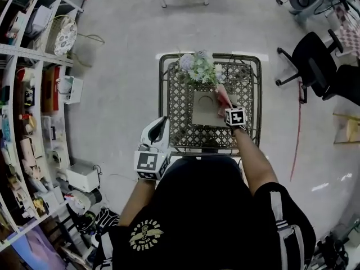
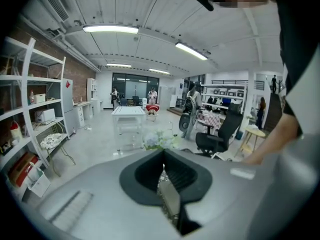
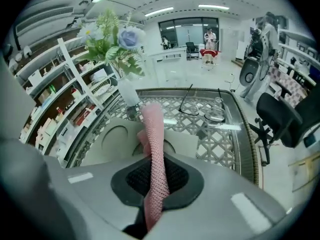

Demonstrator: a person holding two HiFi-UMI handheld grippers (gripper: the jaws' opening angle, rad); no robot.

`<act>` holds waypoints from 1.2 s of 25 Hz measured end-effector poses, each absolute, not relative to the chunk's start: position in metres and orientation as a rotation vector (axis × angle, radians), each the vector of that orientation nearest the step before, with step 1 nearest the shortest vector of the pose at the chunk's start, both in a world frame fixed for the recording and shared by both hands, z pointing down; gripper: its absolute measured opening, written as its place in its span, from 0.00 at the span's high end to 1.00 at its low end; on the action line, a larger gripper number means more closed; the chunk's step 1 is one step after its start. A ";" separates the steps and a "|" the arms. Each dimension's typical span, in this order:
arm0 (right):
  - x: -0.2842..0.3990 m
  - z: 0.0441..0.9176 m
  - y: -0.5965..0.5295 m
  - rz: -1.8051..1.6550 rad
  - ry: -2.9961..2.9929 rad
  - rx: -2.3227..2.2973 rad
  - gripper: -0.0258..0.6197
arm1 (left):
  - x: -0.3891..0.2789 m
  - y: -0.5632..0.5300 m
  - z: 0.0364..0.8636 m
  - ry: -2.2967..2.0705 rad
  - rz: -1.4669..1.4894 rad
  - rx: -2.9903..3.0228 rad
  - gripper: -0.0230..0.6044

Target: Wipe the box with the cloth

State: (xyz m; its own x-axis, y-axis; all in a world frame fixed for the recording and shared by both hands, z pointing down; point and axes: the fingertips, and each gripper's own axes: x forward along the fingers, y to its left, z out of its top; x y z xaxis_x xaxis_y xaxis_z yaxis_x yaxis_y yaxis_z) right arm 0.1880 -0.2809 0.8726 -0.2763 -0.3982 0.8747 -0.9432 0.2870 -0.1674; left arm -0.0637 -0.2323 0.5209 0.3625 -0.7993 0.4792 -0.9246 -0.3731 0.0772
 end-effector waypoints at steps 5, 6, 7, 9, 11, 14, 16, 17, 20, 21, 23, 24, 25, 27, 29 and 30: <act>0.210 0.873 -0.269 0.954 -1.769 1.264 0.93 | -0.068 -0.233 0.517 -1.506 0.536 2.315 0.96; 0.216 0.874 -0.268 0.953 -1.755 1.273 0.93 | -0.068 -0.234 0.515 -1.511 0.538 2.303 0.96; 0.223 0.875 -0.266 0.952 -1.740 1.283 0.93 | -0.068 -0.235 0.513 -1.514 0.536 2.299 0.96; 0.231 0.879 -0.263 0.958 -1.717 1.301 0.93 | -0.069 -0.235 0.510 -1.517 0.524 2.325 0.96; 0.234 0.882 -0.261 0.958 -1.709 1.305 0.93 | -0.072 -0.232 0.508 -1.521 0.521 2.358 0.96; 0.242 0.877 -0.256 0.944 -1.703 1.308 0.93 | -0.076 -0.229 0.505 -1.530 0.525 2.359 0.96; 0.240 0.867 -0.256 0.930 -1.749 1.304 0.93 | -0.077 -0.229 0.505 -1.535 0.513 2.355 0.96; 0.234 0.860 -0.255 0.912 -1.790 1.289 0.93 | -0.077 -0.229 0.505 -1.536 0.509 2.353 0.96; 0.198 0.835 -0.250 0.833 -1.957 1.193 0.93 | -0.074 -0.227 0.505 -1.538 0.492 2.330 0.96; 0.183 0.827 -0.248 0.819 -2.011 1.160 0.93 | -0.073 -0.227 0.504 -1.540 0.488 2.321 0.96; 0.149 0.815 -0.245 0.821 -2.094 1.101 0.93 | -0.075 -0.225 0.503 -1.538 0.491 2.315 0.96; 0.132 0.812 -0.243 0.831 -2.119 1.073 0.93 | -0.077 -0.224 0.503 -1.535 0.496 2.314 0.96; 0.116 0.812 -0.241 0.846 -2.134 1.044 0.93 | -0.080 -0.222 0.504 -1.532 0.503 2.311 0.96; 0.087 0.818 -0.237 0.884 -2.142 0.988 0.93 | -0.084 -0.217 0.506 -1.528 0.511 2.308 0.96; 0.065 0.825 -0.235 0.914 -2.136 0.939 0.93 | -0.087 -0.209 0.510 -1.529 0.518 2.314 0.96; 0.056 0.829 -0.234 0.913 -2.131 0.916 0.93 | -0.090 -0.206 0.512 -1.535 0.529 2.315 0.96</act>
